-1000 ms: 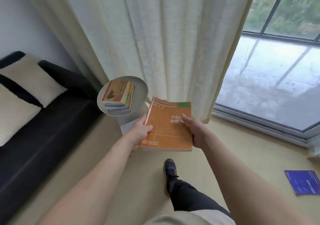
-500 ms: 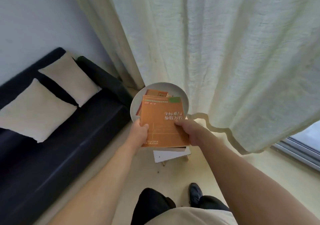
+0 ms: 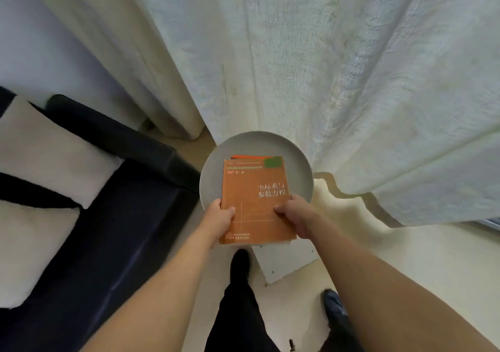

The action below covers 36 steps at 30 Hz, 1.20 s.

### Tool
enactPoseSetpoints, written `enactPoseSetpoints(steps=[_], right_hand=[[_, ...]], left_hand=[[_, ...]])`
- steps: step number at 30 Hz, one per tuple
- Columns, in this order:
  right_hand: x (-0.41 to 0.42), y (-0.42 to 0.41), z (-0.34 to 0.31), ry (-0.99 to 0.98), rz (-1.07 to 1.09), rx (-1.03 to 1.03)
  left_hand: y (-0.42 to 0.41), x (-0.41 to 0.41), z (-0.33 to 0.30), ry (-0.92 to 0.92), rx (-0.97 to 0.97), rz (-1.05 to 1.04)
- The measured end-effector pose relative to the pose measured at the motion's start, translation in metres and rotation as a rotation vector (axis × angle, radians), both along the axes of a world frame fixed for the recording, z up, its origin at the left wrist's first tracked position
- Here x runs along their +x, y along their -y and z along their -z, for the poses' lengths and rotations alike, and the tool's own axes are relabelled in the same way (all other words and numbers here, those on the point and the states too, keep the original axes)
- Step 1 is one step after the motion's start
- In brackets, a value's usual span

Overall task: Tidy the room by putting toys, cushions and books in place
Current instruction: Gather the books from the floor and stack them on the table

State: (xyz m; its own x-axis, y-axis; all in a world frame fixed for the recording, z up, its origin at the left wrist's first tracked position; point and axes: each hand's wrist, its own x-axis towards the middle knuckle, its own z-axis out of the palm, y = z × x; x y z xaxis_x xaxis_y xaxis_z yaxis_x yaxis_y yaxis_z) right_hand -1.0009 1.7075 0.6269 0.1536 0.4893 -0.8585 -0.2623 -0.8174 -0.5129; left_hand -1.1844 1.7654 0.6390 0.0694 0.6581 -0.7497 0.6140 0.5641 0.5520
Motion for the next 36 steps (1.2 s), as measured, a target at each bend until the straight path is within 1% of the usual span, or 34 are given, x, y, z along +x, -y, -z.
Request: enactPoseSetpoints(steps=[4,9,13,16,18,20,22,25,29,32,33,34,36], right_hand=[[-0.016,-0.059,0.035,0.174,0.013,0.0],[-0.021,-0.091,0.095,0.26,0.057,-0.02],[-0.024,-0.09,0.13,0.247,0.07,-0.066],[-0.024,-0.089,0.144,0.147,0.131,-0.068],[-0.021,-0.091,0.135,0.088,0.164,-0.054],[-0.017,-0.087,0.118,0.081,0.146,-0.054],[-0.008,-0.074,0.092,0.144,0.112,-0.075],[0.016,-0.035,0.057,0.239,0.089,-0.093],[0.067,0.05,0.004,0.292,0.094,-0.042],[0.108,0.121,-0.018,0.353,0.09,-0.041],[0.14,0.17,-0.033,0.391,0.125,-0.045],[0.141,0.176,-0.034,0.392,0.108,-0.047],[0.178,0.245,-0.043,0.437,0.188,-0.059]], left_hand=[[-0.073,-0.01,0.057,-0.043,-0.028,0.118],[-0.113,-0.007,0.127,-0.124,0.003,0.235],[-0.116,-0.003,0.166,-0.114,0.024,0.229],[-0.117,-0.001,0.178,-0.106,0.023,0.181],[-0.117,0.0,0.172,-0.107,0.027,0.159],[-0.116,0.005,0.153,-0.177,0.057,0.193],[-0.111,0.015,0.125,-0.239,0.116,0.239],[-0.09,0.047,0.076,-0.262,0.183,0.361],[-0.023,0.118,0.019,-0.202,0.288,0.563],[0.037,0.169,0.001,-0.188,0.298,0.704],[0.078,0.208,-0.009,-0.168,0.317,0.774],[0.083,0.21,-0.006,-0.169,0.305,0.79],[0.14,0.257,-0.015,-0.139,0.316,0.895]])
